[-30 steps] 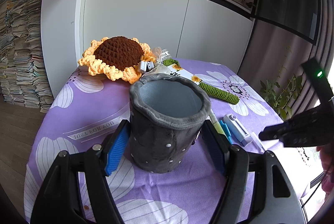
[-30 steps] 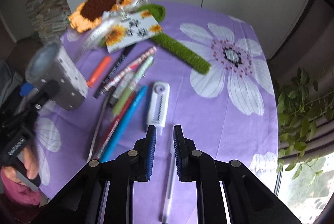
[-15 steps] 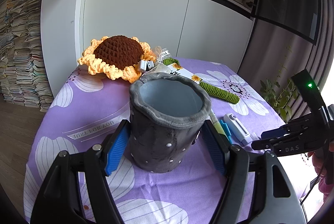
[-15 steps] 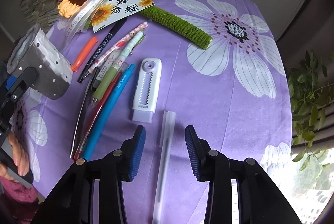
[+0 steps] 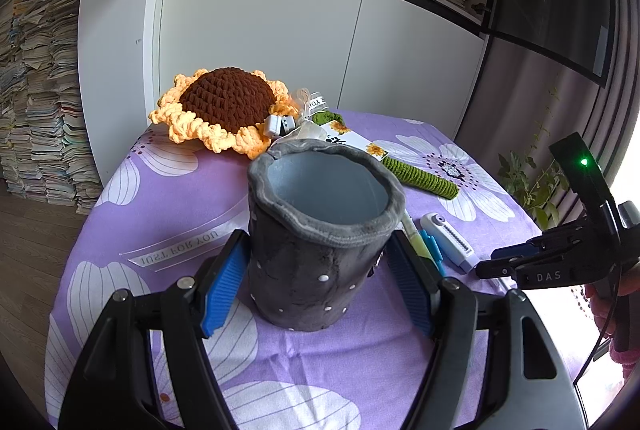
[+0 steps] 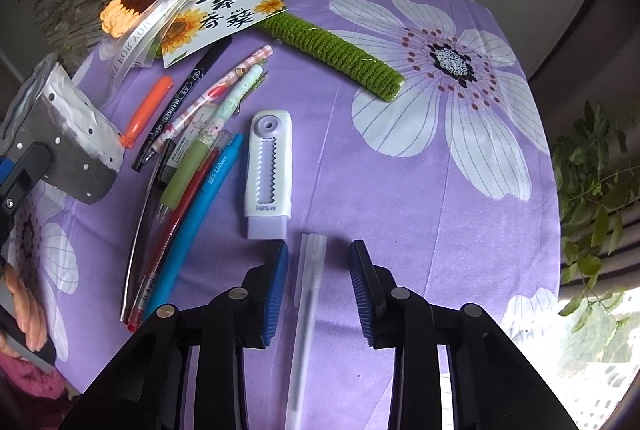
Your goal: Organize stationery
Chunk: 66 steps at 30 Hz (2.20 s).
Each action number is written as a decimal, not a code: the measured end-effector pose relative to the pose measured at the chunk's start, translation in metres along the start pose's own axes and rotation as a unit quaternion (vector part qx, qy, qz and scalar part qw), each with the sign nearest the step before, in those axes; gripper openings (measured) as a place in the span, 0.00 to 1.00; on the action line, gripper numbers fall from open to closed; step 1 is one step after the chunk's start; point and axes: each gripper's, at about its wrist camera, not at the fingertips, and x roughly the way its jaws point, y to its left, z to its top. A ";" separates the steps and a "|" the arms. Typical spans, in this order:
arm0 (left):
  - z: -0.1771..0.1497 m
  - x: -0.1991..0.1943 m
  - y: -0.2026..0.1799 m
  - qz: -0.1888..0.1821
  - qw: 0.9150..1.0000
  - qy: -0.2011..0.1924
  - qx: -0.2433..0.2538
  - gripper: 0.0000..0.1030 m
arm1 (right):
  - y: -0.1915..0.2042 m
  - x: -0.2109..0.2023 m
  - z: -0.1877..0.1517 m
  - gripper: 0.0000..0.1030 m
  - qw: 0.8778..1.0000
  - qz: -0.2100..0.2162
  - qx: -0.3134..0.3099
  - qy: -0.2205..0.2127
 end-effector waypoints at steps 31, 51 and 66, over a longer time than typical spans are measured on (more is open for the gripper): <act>-0.001 0.000 0.001 -0.001 1.000 0.001 -0.002 0.68 | 0.013 -0.005 -0.010 0.13 0.999 0.005 -0.041 -0.017; -0.001 0.000 0.001 0.000 1.000 0.001 -0.001 0.68 | 0.034 -0.106 -0.011 0.13 0.982 0.043 -0.044 -0.181; -0.001 0.001 0.001 -0.003 1.000 0.002 0.001 0.68 | 0.063 -0.171 0.012 0.13 0.948 0.098 -0.051 -0.297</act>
